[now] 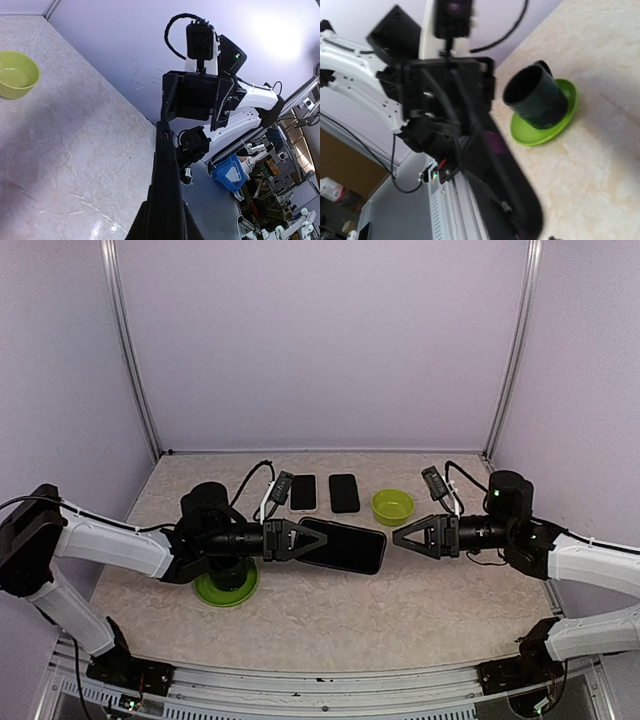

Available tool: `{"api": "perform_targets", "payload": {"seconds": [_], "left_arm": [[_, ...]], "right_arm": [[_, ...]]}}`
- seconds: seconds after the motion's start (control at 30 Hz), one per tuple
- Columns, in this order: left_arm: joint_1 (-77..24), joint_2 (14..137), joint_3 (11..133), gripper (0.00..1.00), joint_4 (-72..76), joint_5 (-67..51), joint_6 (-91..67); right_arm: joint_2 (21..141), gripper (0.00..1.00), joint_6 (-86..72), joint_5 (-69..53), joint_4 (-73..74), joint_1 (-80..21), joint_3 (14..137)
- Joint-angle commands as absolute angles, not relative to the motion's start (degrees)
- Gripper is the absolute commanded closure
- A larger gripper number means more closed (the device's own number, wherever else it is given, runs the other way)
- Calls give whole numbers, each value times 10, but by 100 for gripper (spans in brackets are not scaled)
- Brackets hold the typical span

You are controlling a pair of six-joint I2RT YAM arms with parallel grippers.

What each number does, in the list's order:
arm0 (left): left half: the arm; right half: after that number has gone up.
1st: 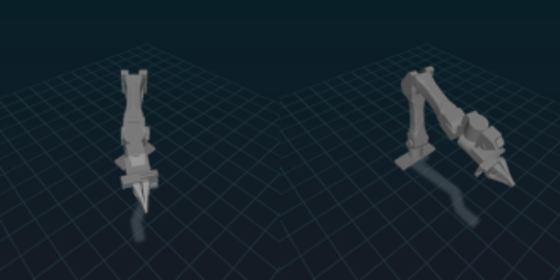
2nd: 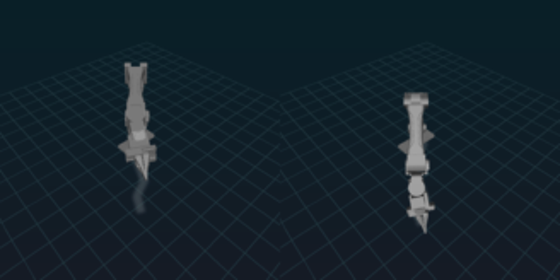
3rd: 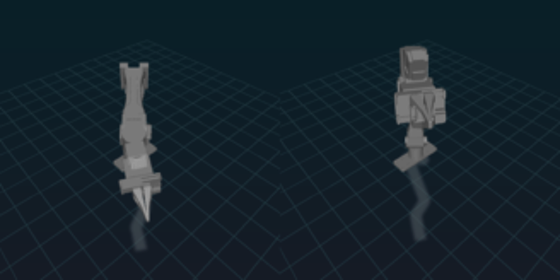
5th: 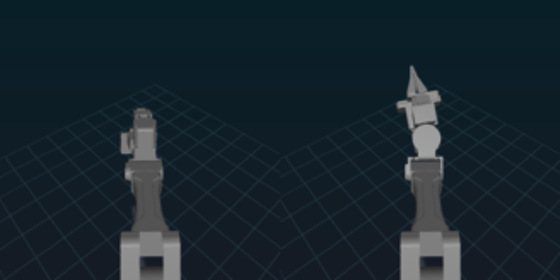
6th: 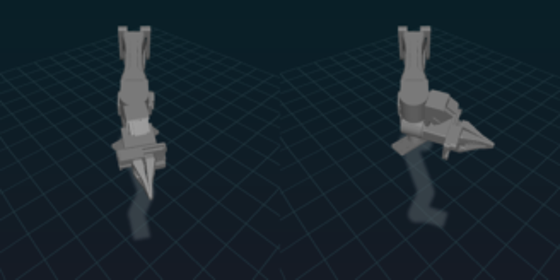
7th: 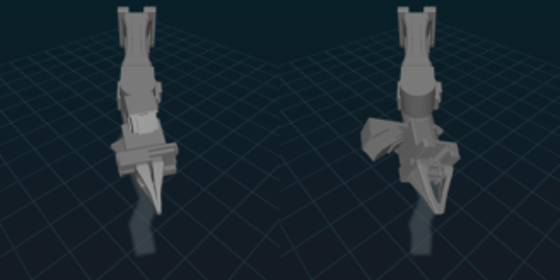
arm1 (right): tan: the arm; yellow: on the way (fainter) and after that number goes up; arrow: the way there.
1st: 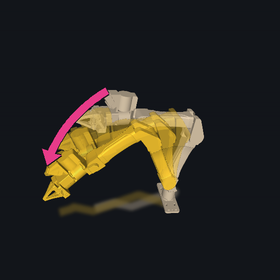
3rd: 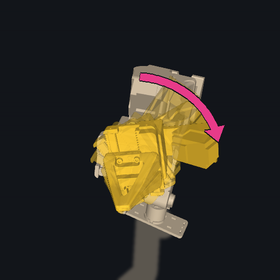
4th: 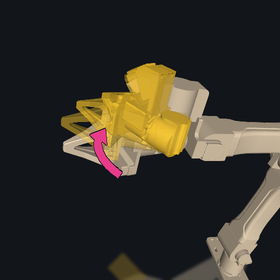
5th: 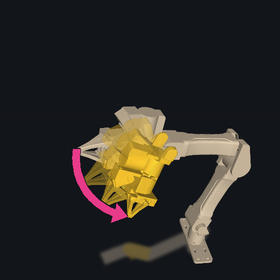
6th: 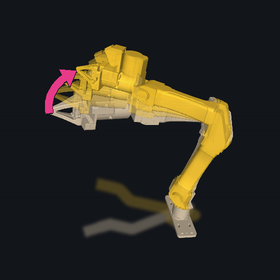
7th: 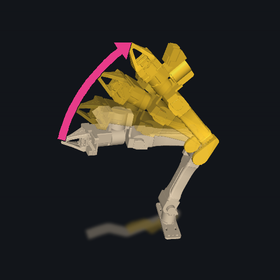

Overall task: Put the phone into the phone case
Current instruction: Press the corner of the phone case at the bottom left corner of the phone case.

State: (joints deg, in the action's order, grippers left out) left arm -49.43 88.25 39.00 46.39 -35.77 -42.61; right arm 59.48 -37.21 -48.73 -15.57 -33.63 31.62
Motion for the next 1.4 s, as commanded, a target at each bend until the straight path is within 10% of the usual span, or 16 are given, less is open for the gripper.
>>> {"api": "perform_targets", "payload": {"seconds": [0.0,0.67,0.97,1.1,1.27,1.37], "left_arm": [[-493,848,387,100,524,-359,-430],[-493,846,382,100,538,-352,-435],[-493,852,388,93,507,-338,-426],[-493,851,398,85,459,-312,-405],[-493,846,399,100,428,-288,-391],[-493,840,403,100,403,-269,-378]], "right_arm": [[626,40,-393,-488,-209,-333,292],[714,49,-440,-550,-346,-395,278],[732,100,-436,-530,-331,-404,301],[705,100,-378,-482,-227,-404,324],[669,100,-331,-448,-138,-403,348],[644,76,-314,-432,-102,-400,357]]}}
